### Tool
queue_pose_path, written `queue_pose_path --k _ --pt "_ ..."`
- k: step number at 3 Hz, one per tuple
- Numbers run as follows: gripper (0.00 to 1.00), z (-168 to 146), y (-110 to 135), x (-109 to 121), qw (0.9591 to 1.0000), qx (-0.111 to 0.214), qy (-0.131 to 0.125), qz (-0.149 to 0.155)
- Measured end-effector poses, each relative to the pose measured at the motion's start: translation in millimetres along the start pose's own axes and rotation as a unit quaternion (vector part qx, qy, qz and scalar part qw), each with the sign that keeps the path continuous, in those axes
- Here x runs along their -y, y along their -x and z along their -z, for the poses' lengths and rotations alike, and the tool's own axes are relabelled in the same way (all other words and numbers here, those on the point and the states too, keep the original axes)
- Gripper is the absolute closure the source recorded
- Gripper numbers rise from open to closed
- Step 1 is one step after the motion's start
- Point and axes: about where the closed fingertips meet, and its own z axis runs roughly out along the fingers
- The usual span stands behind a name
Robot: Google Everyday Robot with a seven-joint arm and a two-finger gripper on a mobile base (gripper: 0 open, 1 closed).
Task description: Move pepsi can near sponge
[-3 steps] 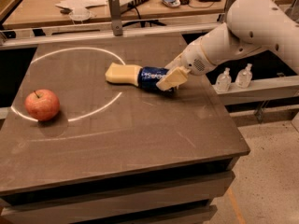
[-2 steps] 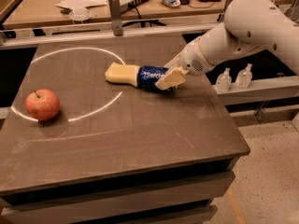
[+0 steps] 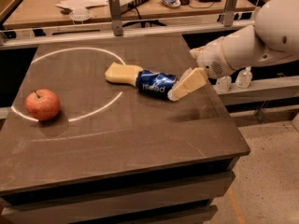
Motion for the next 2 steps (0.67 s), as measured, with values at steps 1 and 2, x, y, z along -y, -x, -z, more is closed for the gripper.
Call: queue_pose_path --k 1,2 --pt "0.0 60.1 -40.7 16.2 0.9968 0.045 -0.056 -0.036" --pt "0.0 60.1 -40.7 16.2 0.9968 0.045 -0.056 -0.036"
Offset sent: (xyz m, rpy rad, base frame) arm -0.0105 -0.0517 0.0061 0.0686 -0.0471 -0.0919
